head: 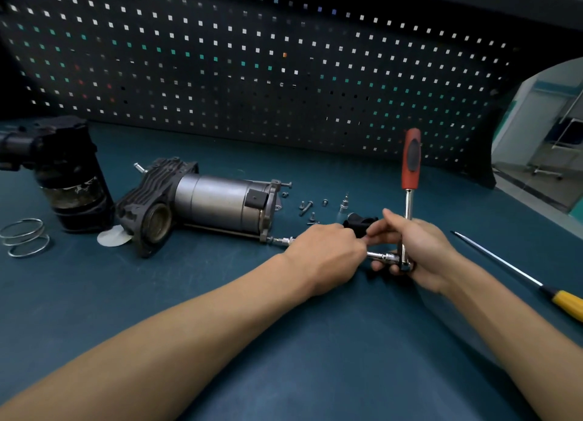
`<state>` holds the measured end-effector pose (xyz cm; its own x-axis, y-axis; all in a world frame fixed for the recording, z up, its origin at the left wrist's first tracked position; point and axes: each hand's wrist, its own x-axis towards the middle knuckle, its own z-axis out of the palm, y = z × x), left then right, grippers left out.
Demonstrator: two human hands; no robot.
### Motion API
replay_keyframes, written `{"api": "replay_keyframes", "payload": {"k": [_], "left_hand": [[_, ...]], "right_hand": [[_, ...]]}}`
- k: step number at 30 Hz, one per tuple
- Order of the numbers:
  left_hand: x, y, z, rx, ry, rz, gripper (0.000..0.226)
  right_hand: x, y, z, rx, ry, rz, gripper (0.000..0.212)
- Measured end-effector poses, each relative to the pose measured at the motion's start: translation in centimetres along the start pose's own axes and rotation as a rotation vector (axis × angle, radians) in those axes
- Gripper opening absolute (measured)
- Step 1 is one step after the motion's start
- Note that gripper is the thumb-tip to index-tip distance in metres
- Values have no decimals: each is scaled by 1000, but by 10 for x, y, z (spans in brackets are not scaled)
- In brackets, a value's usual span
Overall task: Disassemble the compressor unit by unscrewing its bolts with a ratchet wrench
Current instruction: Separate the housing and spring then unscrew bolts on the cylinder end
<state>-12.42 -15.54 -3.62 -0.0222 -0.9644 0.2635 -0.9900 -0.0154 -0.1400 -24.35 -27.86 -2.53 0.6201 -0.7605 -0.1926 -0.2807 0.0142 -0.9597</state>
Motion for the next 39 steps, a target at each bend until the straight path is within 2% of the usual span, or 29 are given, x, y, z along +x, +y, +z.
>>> {"api": "replay_keyframes", "payload": {"k": [4, 8, 14, 18, 24, 29, 31, 39], "left_hand": [[-2, 1, -1, 61, 60, -21, 18], [-2, 0, 2, 24, 110, -71, 15], [0, 5, 4, 12, -36, 10, 28], [1, 8, -4, 83, 33, -20, 27], [-1, 4, 3, 32, 146, -40, 20], [-2, 1, 8, -39, -30, 43, 23], [-2, 3, 3, -19, -40, 25, 25], [-5, 11, 0, 55, 130, -59, 13]], "right_hand": [[0, 0, 1, 49, 6, 59, 41], [-1, -1, 2, 47, -1, 58, 40], [-1, 0, 5, 34, 11, 32, 39], [-2, -1, 5, 20, 15, 14, 41], [-3, -1, 4, 36, 11, 26, 39], [0, 2, 4, 27, 8, 9, 40], [1, 2, 3, 27, -1, 0, 40], [1, 2, 3, 37, 6, -18, 41]]}}
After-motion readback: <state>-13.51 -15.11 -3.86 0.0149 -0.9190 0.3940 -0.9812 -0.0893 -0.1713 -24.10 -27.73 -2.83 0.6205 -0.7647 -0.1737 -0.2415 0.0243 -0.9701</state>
